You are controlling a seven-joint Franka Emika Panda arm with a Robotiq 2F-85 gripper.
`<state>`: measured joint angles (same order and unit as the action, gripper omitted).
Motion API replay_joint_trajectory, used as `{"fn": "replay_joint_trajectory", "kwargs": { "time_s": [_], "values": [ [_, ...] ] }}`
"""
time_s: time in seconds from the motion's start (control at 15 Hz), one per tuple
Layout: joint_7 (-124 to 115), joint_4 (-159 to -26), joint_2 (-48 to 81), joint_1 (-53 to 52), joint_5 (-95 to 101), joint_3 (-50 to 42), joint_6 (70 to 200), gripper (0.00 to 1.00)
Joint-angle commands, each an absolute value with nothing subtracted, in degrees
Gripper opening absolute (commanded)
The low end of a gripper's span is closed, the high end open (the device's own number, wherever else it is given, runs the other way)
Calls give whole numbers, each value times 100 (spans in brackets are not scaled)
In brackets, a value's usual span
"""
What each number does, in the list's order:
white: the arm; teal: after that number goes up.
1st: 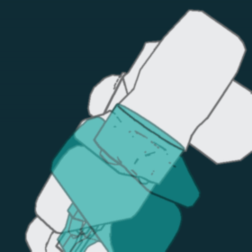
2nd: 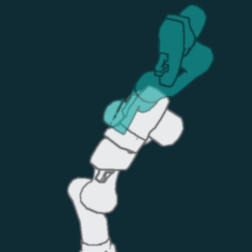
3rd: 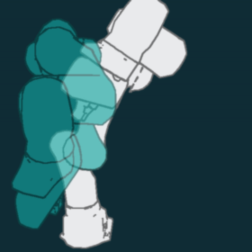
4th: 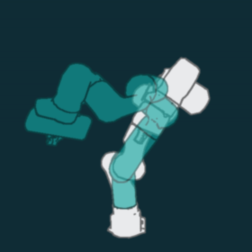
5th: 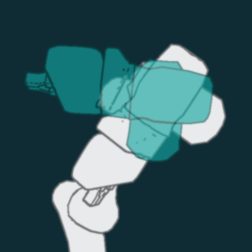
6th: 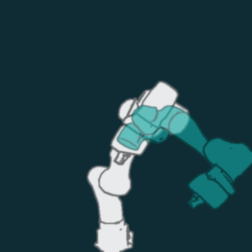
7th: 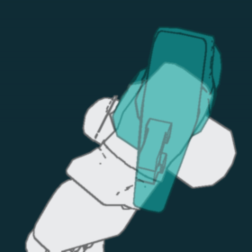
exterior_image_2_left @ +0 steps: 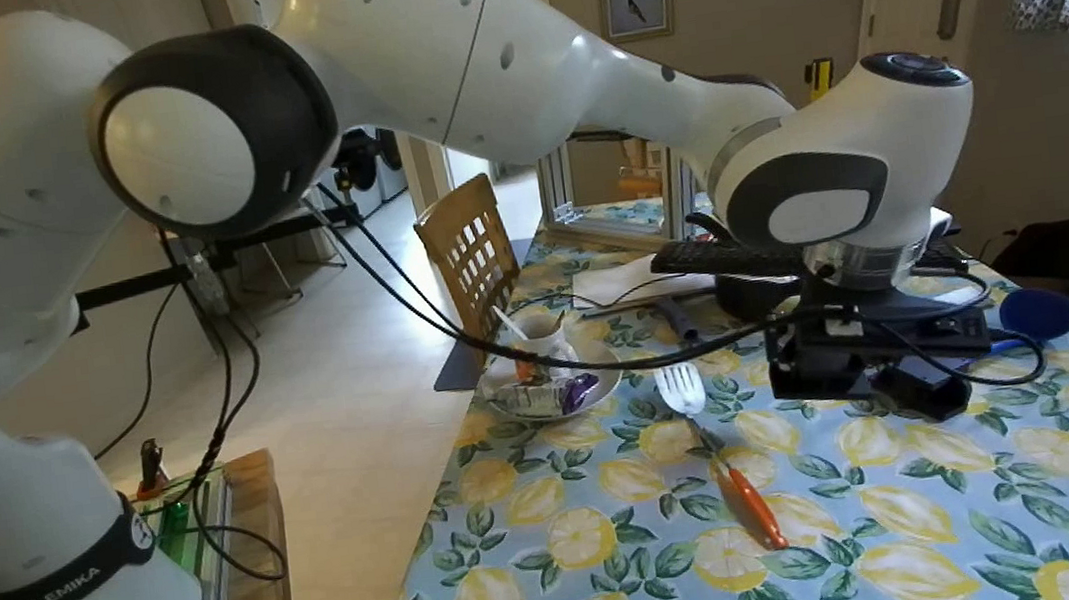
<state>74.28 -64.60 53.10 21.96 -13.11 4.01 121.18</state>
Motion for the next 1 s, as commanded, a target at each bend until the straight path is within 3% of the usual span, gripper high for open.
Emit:
{"fn": "replay_joint_trajectory", "kwargs": {
  "time_s": [0.0,0.4,0.47,0.73,0.8,0.93],
  "values": [
    [7067,-5987,5651,2036,-1043,161,12211,34],
    [7232,-5564,6023,2166,-970,208,12092,34],
    [7243,-5977,5777,2155,-1106,162,12199,59],
    [7244,-5834,5906,2147,-1096,169,12199,59],
    [7297,-5863,5905,2100,-1027,140,12293,34],
    [7446,-5819,5973,2042,-791,-12,12305,34]
  ]
}}
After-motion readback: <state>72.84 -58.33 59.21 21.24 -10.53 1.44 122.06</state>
